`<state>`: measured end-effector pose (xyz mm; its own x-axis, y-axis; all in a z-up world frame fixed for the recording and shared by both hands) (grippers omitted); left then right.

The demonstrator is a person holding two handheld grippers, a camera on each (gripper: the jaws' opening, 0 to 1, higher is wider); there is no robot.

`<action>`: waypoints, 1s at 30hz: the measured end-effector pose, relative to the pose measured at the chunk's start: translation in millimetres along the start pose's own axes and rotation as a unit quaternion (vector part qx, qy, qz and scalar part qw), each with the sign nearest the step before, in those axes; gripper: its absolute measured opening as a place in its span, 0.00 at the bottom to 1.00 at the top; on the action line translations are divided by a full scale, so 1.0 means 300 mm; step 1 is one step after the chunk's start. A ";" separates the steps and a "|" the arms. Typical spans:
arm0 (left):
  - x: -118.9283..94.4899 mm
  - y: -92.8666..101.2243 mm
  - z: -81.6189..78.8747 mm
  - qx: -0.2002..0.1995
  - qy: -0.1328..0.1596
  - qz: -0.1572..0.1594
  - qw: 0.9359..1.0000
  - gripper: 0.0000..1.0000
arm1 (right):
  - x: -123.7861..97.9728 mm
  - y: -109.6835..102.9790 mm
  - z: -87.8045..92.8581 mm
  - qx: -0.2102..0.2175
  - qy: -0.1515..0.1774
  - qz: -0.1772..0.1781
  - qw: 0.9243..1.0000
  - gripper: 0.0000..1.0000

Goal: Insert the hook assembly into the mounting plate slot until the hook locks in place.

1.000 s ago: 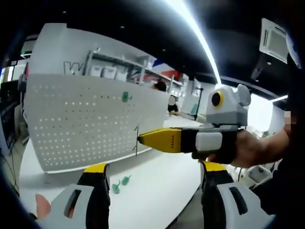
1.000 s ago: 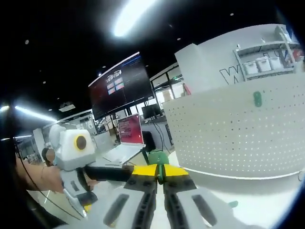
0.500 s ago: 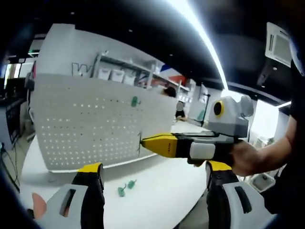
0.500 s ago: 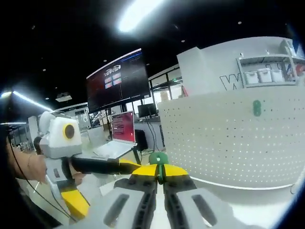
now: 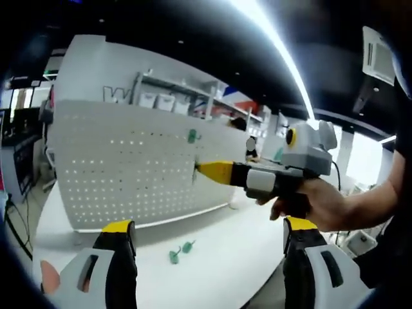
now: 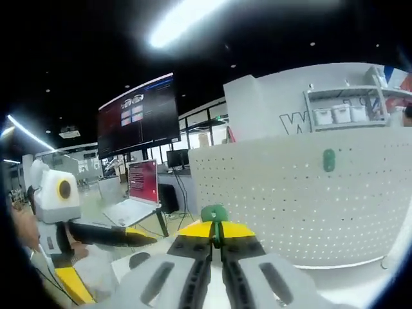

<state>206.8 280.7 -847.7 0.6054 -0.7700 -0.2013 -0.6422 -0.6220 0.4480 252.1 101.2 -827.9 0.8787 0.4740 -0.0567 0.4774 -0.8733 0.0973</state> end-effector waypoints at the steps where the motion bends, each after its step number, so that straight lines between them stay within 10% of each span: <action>1: -0.001 0.000 0.001 -0.002 -0.004 0.000 1.000 0.93 | 0.004 0.008 0.002 0.003 0.000 0.007 1.000 0.01; 30: -0.008 -0.032 0.005 -0.005 0.001 -0.015 1.000 1.00 | 0.059 0.268 0.014 -0.016 0.010 0.130 0.991 0.01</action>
<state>210.9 288.5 -852.8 0.6248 -0.7510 -0.2135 -0.6193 -0.6432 0.4503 306.2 38.9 -825.3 0.9717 0.2363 -0.0059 0.2349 -0.9622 0.1382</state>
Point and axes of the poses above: the point that each gripper's makers call its tool centre point, and the gripper's own axes: x roughly forward along the fingers, y roughly to its right, z roughly out of its underside, the point moved 10 cm from there along -x, roughly backward along the fingers, and after that the axes turned 13 degrees about -x, right-handed, at the moved point
